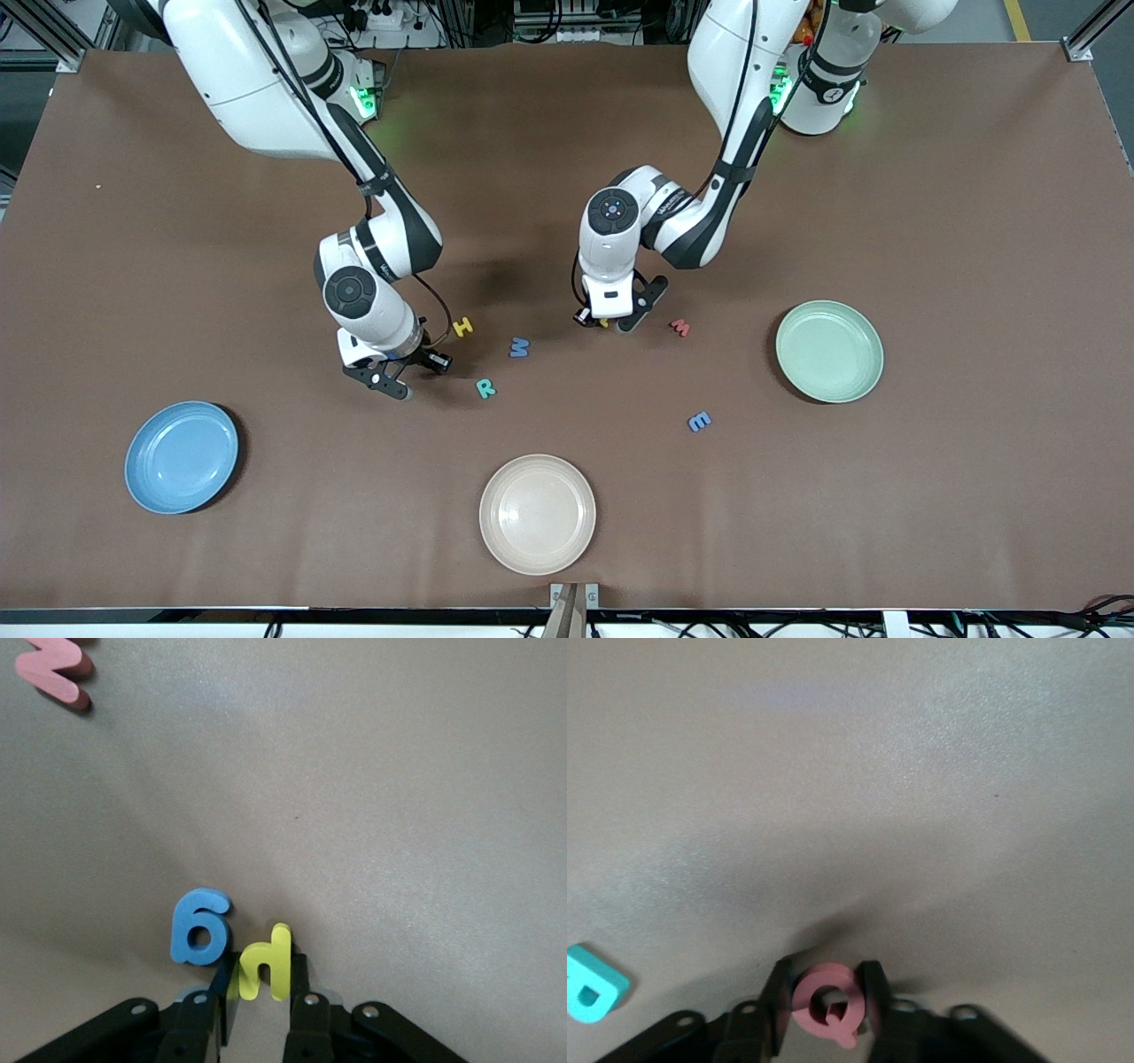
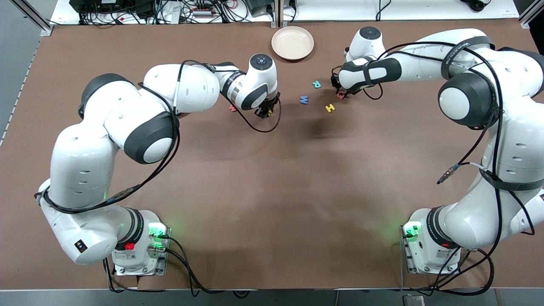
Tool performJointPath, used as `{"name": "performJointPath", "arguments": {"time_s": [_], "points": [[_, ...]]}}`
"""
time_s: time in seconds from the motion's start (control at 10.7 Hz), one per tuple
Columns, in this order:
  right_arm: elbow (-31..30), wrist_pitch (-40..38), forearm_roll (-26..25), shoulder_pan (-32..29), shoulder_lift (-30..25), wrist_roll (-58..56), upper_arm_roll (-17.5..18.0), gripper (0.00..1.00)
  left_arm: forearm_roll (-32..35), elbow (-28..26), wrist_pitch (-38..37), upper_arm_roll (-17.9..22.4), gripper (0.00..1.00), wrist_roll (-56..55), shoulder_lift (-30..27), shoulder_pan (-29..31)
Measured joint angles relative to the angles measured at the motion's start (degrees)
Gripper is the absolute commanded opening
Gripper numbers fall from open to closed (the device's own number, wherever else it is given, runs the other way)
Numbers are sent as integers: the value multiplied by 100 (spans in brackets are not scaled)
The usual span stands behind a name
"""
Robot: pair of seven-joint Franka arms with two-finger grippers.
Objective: Sort uppercase to blue plate, lowercase to green plate
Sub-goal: 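Grasp the yellow h with the left gripper while the right gripper grasps Q, then carry the h to the green plate while the right gripper carries Q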
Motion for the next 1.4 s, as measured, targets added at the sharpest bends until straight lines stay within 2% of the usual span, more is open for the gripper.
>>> {"name": "performJointPath", "arguments": {"time_s": [0.28, 0.56, 0.74, 1.12, 1.4], "points": [[-7, -1, -6, -1, 14, 0, -20, 0, 6, 106, -400, 26, 14, 48, 3, 7], [75, -151, -20, -142, -106, -442, -248, 0, 6, 383, -951, 74, 11, 285, 2, 24], [140, -460, -42, -338, -279, -1247, -564, 0, 8, 561, -1319, 121, 10, 663, -35, 99], [399, -830, -252, -499, -338, -3030, -1508, 0, 10, 618, -2116, 154, 9, 2087, -438, 700], [767, -854, -284, -1061, -326, -4403, -1632, 0, 378, 379, -2397, 166, 5, 3320, -859, 1340]]}}
